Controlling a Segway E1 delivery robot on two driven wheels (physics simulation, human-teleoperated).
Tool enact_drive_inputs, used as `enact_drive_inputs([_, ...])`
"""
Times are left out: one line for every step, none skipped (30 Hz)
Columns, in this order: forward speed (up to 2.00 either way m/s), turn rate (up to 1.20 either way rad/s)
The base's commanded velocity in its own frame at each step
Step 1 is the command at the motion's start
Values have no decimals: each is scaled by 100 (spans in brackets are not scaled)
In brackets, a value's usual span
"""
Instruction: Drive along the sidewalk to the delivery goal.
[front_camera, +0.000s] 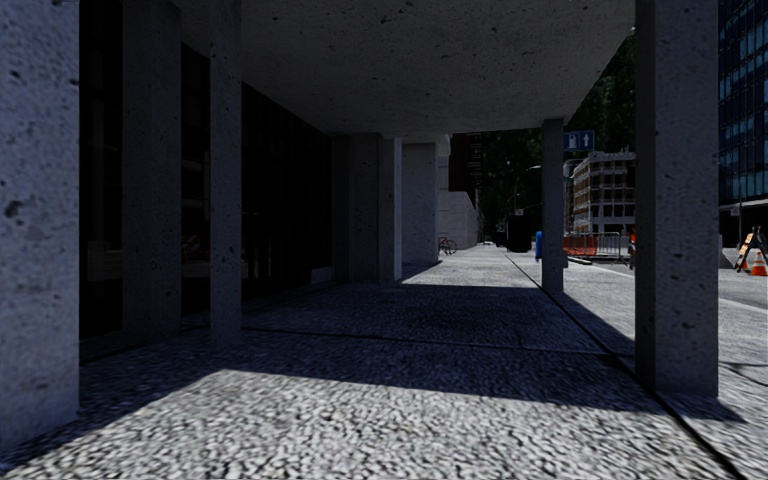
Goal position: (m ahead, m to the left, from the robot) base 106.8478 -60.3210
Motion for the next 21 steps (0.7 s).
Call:
enact_drive_inputs([164,0])
enact_drive_inputs([164,0])
enact_drive_inputs([164,0])
enact_drive_inputs([164,0])
enact_drive_inputs([164,0])
enact_drive_inputs([164,0])
enact_drive_inputs([164,0])
enact_drive_inputs([164,0])
enact_drive_inputs([164,0])
enact_drive_inputs([164,0])
enact_drive_inputs([164,0])
enact_drive_inputs([164,0])
enact_drive_inputs([164,0])
enact_drive_inputs([165,0])
enact_drive_inputs([165,0])
enact_drive_inputs([165,0])
enact_drive_inputs([165,0])
enact_drive_inputs([166,0])
enact_drive_inputs([166,0])
enact_drive_inputs([165,0])
enact_drive_inputs([164,0])
